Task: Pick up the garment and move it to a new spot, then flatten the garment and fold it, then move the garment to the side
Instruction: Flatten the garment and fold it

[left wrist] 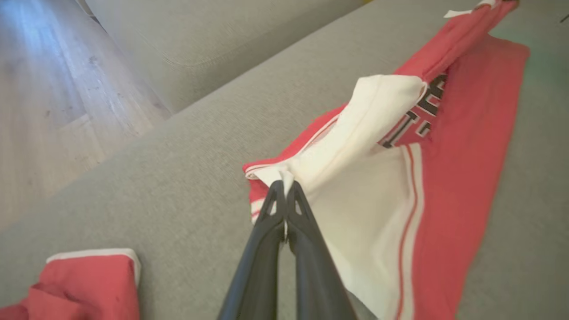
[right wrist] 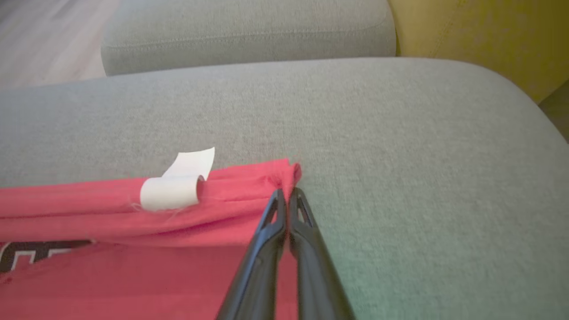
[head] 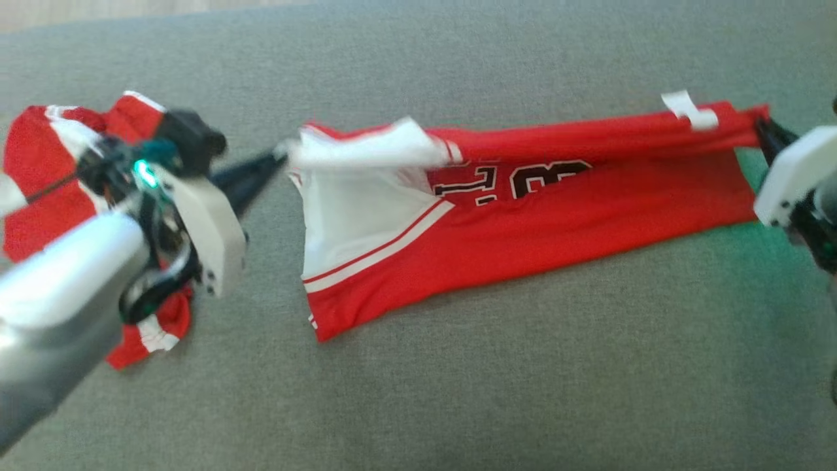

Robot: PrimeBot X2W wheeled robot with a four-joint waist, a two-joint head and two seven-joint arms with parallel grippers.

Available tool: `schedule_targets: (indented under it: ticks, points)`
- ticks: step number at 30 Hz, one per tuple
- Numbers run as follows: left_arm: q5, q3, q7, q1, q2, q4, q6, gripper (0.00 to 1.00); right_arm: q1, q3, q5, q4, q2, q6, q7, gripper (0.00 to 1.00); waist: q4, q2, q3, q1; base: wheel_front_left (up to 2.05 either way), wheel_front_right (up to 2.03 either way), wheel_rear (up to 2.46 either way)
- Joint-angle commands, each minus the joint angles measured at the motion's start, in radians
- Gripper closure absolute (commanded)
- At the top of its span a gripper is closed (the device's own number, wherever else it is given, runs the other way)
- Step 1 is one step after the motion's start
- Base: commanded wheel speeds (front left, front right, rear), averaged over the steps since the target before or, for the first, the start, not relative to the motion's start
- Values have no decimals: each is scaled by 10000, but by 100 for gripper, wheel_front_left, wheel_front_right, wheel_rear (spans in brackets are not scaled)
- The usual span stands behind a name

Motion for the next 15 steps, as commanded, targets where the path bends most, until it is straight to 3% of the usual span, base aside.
schedule_targets:
  ticks: [1,7,15]
  points:
    - [-68,400,73,-321,478,-230,31,100,79,119,127,-330,-297,67,45,100,80,-1,-87,3,0,0,0]
    - [-355,119,1191,269,1125,-2002,438,100,658,642,843,-866,-1046,67,1092,100,126,-1,-219,3,0,0,0]
    - [-553,-95,2055,896,1433,-2964,742,100,898,1020,1245,-1475,-1556,67,2219,100,11,-1,-86,3,0,0,0]
